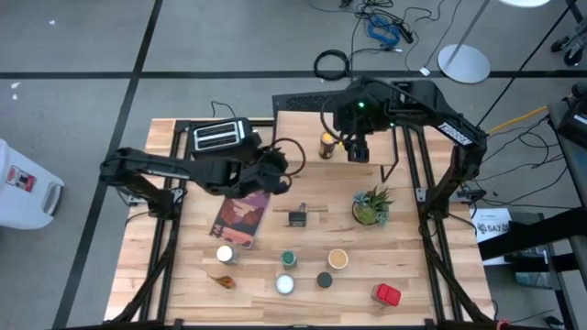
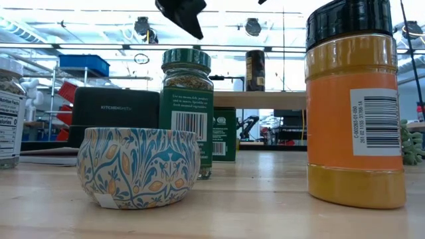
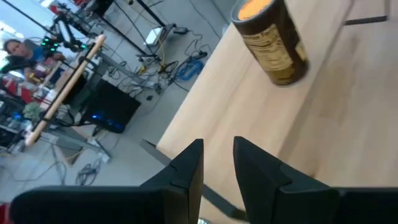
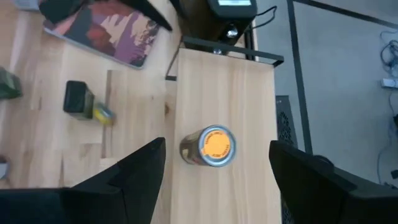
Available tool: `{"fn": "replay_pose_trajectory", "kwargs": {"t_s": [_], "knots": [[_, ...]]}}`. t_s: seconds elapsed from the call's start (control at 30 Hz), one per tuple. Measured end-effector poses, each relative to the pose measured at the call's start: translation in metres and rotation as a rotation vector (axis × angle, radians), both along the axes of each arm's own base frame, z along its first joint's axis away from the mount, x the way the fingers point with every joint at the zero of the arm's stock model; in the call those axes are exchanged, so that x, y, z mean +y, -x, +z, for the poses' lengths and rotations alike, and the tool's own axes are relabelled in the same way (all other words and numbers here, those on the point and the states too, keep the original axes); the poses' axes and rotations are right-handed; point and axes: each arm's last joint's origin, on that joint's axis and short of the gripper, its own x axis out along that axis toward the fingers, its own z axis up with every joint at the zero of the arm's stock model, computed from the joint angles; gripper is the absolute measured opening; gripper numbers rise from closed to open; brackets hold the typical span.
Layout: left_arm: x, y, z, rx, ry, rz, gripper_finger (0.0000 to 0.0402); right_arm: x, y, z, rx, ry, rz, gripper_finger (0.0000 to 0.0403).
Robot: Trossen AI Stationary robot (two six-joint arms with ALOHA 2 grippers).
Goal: Shelf spices
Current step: Put the yellow cap into the seasoning bottle
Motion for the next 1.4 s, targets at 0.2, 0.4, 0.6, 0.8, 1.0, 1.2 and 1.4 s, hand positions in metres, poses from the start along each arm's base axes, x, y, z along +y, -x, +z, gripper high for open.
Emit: {"fn": "replay_pose_trajectory", "kwargs": {"t_s": [0.2,0.4,0.6,0.8,1.0,1.2,1.4], "knots": [[-0.007,0.01,0.001,0.03,0.092,-0.058,0.0097,0.011,0.002,-0.003,0.042,-0.039,0.009,0.0274],[-0.01,0.009,-0.022,0.088,0.213,-0.136,0.0097,0.033,-0.001,-0.004,0.038,-0.145,0.115,0.0274],[-0.009,0.006,-0.06,0.098,0.257,-0.145,0.0097,0.06,-0.015,-0.022,0.091,-0.181,0.227,0.0274],[-0.002,0.003,-0.088,0.029,0.296,-0.164,0.0097,0.058,-0.047,-0.089,0.219,-0.221,0.261,0.0274],[0.003,0.004,-0.097,-0.004,0.297,-0.154,0.0097,0.029,-0.06,-0.173,0.31,-0.26,0.236,0.0268],[0.005,0.003,-0.097,-0.018,0.297,-0.151,0.0097,0.004,-0.069,-0.227,0.154,-0.434,0.258,0.0238],[0.004,0.002,-0.096,-0.025,0.298,-0.153,0.0097,0.003,-0.086,-0.265,0.167,-0.437,0.28,0.0228]]}}
